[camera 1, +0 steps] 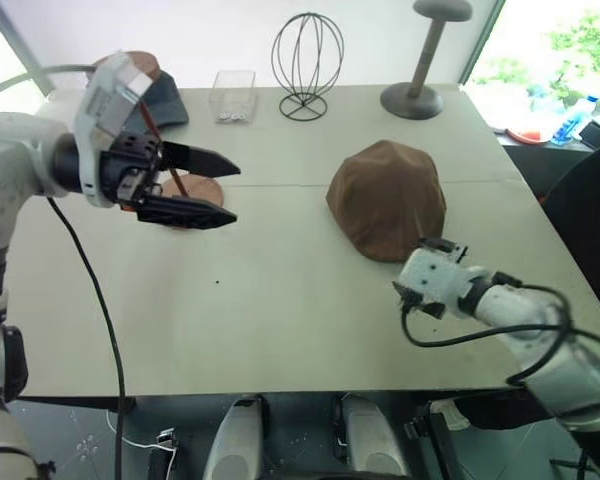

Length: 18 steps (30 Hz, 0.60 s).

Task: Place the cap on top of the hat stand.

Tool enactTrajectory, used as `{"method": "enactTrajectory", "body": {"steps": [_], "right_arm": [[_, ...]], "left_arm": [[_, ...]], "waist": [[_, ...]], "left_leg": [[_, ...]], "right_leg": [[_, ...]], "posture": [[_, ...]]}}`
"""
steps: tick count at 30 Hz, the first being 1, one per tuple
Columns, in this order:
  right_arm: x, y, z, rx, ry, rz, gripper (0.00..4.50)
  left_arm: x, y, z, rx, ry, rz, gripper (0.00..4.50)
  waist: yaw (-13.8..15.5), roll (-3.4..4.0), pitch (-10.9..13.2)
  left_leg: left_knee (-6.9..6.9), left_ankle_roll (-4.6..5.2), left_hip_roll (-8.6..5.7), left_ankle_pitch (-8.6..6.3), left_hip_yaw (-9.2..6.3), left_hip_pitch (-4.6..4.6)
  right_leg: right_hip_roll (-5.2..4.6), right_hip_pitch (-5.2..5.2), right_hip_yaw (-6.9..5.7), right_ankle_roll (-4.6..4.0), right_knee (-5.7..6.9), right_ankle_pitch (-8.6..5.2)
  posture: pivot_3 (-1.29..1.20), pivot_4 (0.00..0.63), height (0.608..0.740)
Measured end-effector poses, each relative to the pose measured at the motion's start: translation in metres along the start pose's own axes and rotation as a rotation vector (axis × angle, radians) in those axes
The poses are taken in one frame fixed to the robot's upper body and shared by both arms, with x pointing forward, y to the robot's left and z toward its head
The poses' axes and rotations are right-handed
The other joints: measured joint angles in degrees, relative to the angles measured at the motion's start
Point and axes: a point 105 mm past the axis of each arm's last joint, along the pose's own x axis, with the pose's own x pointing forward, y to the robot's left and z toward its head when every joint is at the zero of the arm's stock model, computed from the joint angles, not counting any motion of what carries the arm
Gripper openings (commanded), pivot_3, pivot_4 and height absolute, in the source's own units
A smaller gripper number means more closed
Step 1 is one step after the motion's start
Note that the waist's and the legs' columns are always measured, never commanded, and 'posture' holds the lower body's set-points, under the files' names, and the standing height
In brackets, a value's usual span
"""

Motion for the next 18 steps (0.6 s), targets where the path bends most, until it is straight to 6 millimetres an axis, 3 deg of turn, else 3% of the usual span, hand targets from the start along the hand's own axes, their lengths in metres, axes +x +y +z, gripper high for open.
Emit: {"method": "enactTrajectory", "body": {"steps": [8, 18], "right_arm": [[0.022, -0.002, -0.003, -0.083, -0.008, -0.115, 4.46], [0.051, -0.024, -0.014, -0.265, -0.023, -0.225, 4.46]], "left_arm": [[0.003, 0.001, 0.003, 0.023, 0.009, -0.003, 4.5], [0.005, 0.005, 0.007, 0.028, -0.003, 0.016, 4.5]], "waist": [[-0.15, -0.26, -0.15], [0.02, -0.34, -0.18]], "left_leg": [[0.05, 0.01, 0.1, 0.0, -0.03, 0.07], [0.12, 0.0, 0.1, 0.0, -0.04, 0.08]], "right_leg": [[0.1, 0.08, 0.0, 0.08, 0.01, -0.04], [0.11, 0.15, 0.0, 0.03, 0.0, 0.0]], "posture": [[0.0, 0.15, 0.74], [0.0, 0.15, 0.74]]}}
